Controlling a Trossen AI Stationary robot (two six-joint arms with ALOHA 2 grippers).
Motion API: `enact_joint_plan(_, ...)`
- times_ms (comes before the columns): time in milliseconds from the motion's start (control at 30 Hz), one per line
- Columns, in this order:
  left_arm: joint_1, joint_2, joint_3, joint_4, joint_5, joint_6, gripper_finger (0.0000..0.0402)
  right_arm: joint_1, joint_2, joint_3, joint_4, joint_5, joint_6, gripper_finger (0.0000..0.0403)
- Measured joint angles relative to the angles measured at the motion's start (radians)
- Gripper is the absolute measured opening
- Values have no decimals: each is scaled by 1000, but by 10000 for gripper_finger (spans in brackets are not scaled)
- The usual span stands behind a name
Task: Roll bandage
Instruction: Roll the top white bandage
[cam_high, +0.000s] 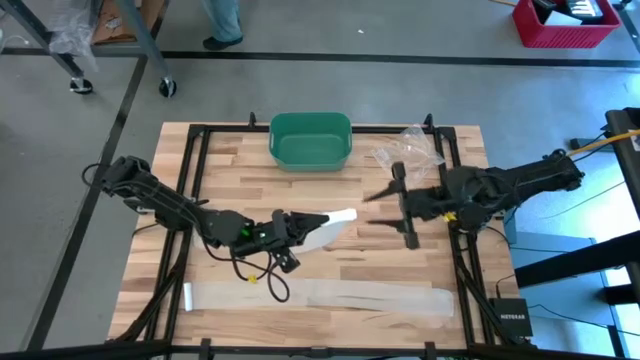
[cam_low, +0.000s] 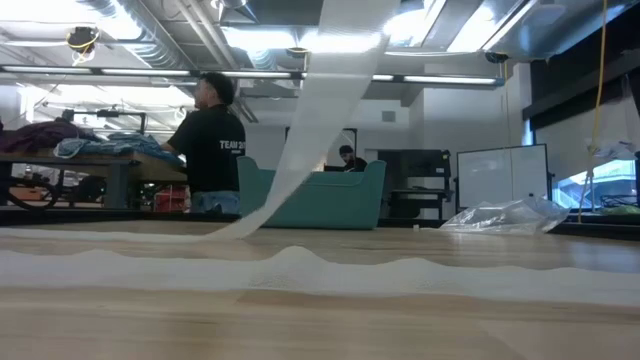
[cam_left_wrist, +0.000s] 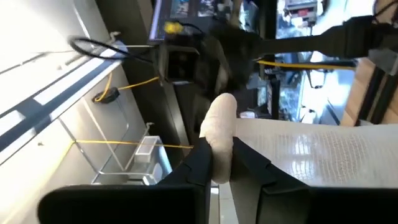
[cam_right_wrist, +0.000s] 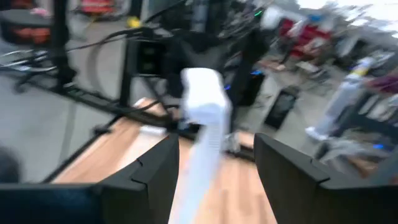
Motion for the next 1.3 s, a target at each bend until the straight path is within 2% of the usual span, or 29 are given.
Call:
enact_joint_plan(100, 6, 1, 0, 0, 15, 4, 32, -41, 25, -15, 64, -33, -33, 209)
enact_joint_plan(300, 11, 5, 0, -3, 18, -17, 28, -37, 83, -17, 129, -94, -58, 209)
enact_joint_plan(733, 11, 5, 0, -20, 16, -1, 31, -38, 112, -17, 213, -90, -74, 203)
enact_joint_plan(900, 11, 5, 0, -23, 17, 9, 38, -38, 132, -17, 218, -86, -120, 151)
enact_joint_plan(1133, 6, 5, 0, -24, 16, -78, 41, -38, 133, -17, 232, -85, -124, 29)
enact_joint_plan(1300, -27, 5, 1, -25, -79, -194, 70, -38, 135, -17, 222, -77, -124, 27)
